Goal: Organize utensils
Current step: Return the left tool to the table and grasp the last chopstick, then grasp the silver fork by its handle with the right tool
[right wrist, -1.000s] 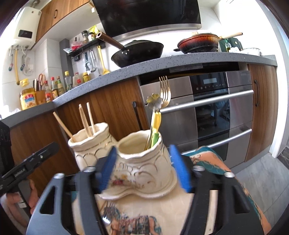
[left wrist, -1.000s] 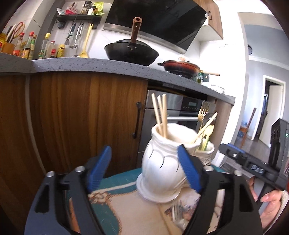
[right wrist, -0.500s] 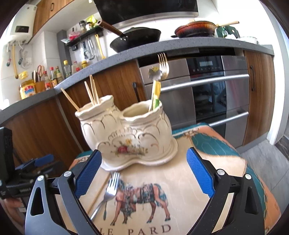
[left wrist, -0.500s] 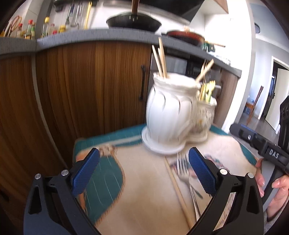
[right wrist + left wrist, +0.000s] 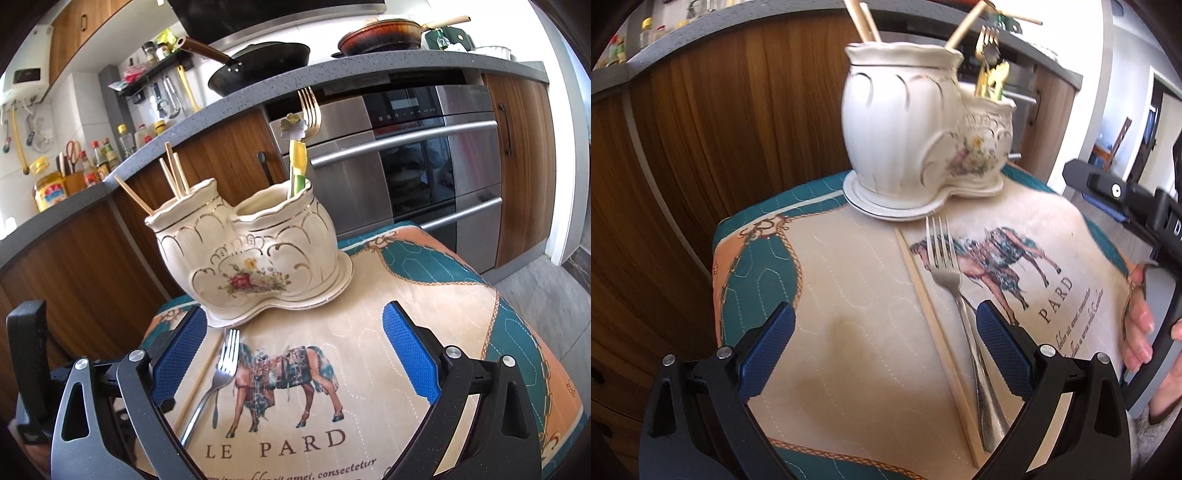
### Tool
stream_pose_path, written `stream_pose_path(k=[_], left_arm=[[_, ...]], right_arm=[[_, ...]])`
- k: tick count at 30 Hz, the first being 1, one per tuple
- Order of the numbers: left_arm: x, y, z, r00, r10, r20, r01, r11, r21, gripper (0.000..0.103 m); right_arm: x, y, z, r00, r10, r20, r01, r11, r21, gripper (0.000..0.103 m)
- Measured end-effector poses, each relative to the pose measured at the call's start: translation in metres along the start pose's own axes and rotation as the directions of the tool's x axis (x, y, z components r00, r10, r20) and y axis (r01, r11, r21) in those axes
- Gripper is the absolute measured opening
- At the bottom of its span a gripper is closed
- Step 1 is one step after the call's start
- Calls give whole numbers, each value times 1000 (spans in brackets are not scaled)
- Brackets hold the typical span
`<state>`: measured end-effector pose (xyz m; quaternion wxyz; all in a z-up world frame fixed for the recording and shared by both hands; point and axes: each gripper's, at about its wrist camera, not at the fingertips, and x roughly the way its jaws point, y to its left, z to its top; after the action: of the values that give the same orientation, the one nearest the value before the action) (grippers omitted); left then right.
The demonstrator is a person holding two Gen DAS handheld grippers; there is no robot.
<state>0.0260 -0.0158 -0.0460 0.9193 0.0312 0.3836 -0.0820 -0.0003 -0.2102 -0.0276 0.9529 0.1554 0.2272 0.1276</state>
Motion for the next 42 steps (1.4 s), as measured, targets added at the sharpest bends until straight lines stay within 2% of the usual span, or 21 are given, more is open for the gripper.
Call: stream_pose_path(k=[6, 9, 14, 15, 18, 20, 23, 28, 35, 38, 39, 41, 42], left_arm=[[9, -5, -2, 999, 11, -48, -10, 1000, 21, 86], [11, -2, -3, 998, 6, -66, -5, 1000, 14, 76], [15, -12, -6, 995, -12, -100, 18, 999, 52, 52], [16, -13, -6, 994, -13, -107, 19, 998, 60, 51], [15, -16, -7, 994, -31, -104, 38, 997, 73, 38], [16, -14, -6, 994, -32, -103, 39, 997, 73, 17], [16, -5, -6, 994, -45, -102, 51, 997, 56, 6], [13, 16, -6, 992, -82, -94, 83, 996, 9, 6], [1, 42, -4, 988, -148, -51, 146, 988, -52, 6], [1, 42, -6, 986, -156, -51, 154, 987, -49, 6], [-1, 40, -6, 986, -157, -51, 155, 987, -48, 6], [-2, 41, -7, 986, -161, -47, 159, 986, -48, 6], [-1, 40, -6, 986, -162, -47, 160, 986, -49, 6]], right_arm=[[3, 1, 0, 1000, 10, -17, -10, 1000, 0, 95], [5, 0, 0, 1000, 14, -26, -14, 1000, 4, 95], [6, 0, 0, 999, 12, -32, -12, 1000, -1, 95], [6, 2, -1, 999, 10, -32, -11, 1000, -7, 95], [6, 8, -1, 999, -20, -45, 18, 999, -37, 95], [6, 14, 0, 997, -45, -66, 40, 997, -65, 95], [5, 25, -1, 994, -42, -104, 32, 994, -101, 95], [14, 45, -15, 972, -51, -228, 14, 986, -164, 90], [36, 79, -39, 924, -50, -380, -33, 977, -209, 60], [42, 92, -42, 917, -58, -396, -39, 972, -234, 50], [46, 97, -45, 912, -69, -404, -36, 968, -247, 48], [53, 103, -49, 901, -82, -426, -35, 965, -260, 36], [57, 106, -51, 894, -88, -439, -35, 964, -265, 35]])
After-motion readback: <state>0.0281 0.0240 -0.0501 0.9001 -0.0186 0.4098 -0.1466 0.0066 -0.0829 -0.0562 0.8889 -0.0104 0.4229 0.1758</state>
